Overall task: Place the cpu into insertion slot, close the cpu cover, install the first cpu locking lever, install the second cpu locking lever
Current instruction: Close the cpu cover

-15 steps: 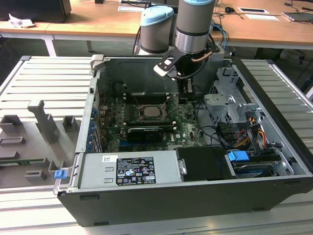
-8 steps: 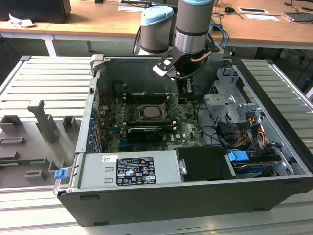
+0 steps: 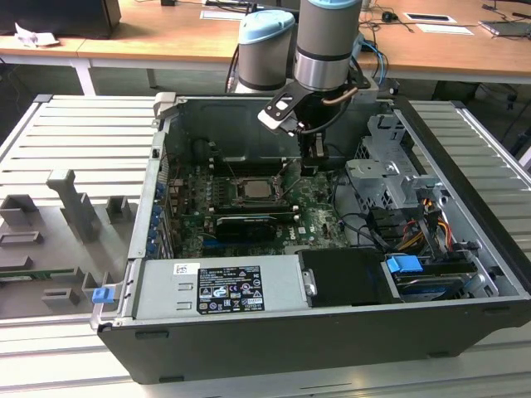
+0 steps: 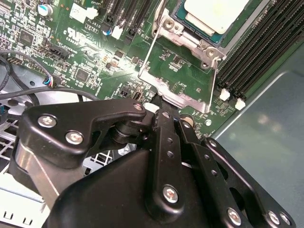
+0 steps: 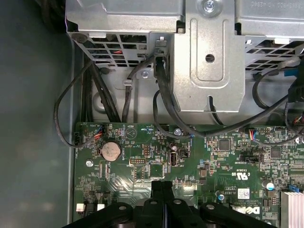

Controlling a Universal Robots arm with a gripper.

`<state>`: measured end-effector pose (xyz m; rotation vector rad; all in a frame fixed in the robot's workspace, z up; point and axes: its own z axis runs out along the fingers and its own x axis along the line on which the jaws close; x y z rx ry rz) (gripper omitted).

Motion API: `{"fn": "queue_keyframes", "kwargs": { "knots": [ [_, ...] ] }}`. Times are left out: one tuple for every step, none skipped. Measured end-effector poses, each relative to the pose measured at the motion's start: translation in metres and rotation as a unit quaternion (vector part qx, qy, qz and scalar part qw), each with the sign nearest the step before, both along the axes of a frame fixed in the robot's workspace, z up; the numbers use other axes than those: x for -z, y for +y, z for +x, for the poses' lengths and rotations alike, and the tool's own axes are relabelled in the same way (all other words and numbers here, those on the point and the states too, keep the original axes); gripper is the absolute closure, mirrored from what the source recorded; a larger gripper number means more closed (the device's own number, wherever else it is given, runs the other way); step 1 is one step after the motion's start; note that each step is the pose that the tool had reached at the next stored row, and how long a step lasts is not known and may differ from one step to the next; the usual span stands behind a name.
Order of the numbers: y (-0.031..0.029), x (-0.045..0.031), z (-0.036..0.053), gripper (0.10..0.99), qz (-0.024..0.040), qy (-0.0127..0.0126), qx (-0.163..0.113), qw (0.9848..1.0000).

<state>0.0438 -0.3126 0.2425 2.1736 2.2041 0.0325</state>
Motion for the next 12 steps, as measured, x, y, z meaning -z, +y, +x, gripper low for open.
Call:
{"fn": "queue_keyframes", "kwargs": {
  "knots": [
    [0.0000, 0.0000, -0.0006, 0.980, 0.0000, 0.0000, 0.000, 1.0000],
    [0.0000, 0.0000, -0.0010, 0.980, 0.0000, 0.0000, 0.000, 1.0000],
    [0.0000, 0.0000, -0.0012, 0.980, 0.0000, 0.0000, 0.000, 1.0000],
    [0.0000, 0.0000, -0.0014, 0.980, 0.0000, 0.0000, 0.000, 1.0000],
    [0.0000, 0.0000, -0.0020, 0.980, 0.0000, 0.0000, 0.000, 1.0000],
    [0.0000, 0.0000, -0.0022, 0.980, 0.0000, 0.0000, 0.000, 1.0000],
    [0.0000, 0.0000, -0.0025, 0.980, 0.0000, 0.0000, 0.000, 1.0000],
    [0.0000, 0.0000, -0.0028, 0.980, 0.0000, 0.0000, 0.000, 1.0000],
    [0.0000, 0.0000, -0.0031, 0.980, 0.0000, 0.0000, 0.000, 1.0000],
    [0.0000, 0.0000, -0.0034, 0.980, 0.0000, 0.0000, 0.000, 1.0000],
    [0.0000, 0.0000, -0.0036, 0.980, 0.0000, 0.0000, 0.000, 1.0000],
    [0.0000, 0.0000, -0.0040, 0.980, 0.0000, 0.0000, 0.000, 1.0000]
  ]
}}
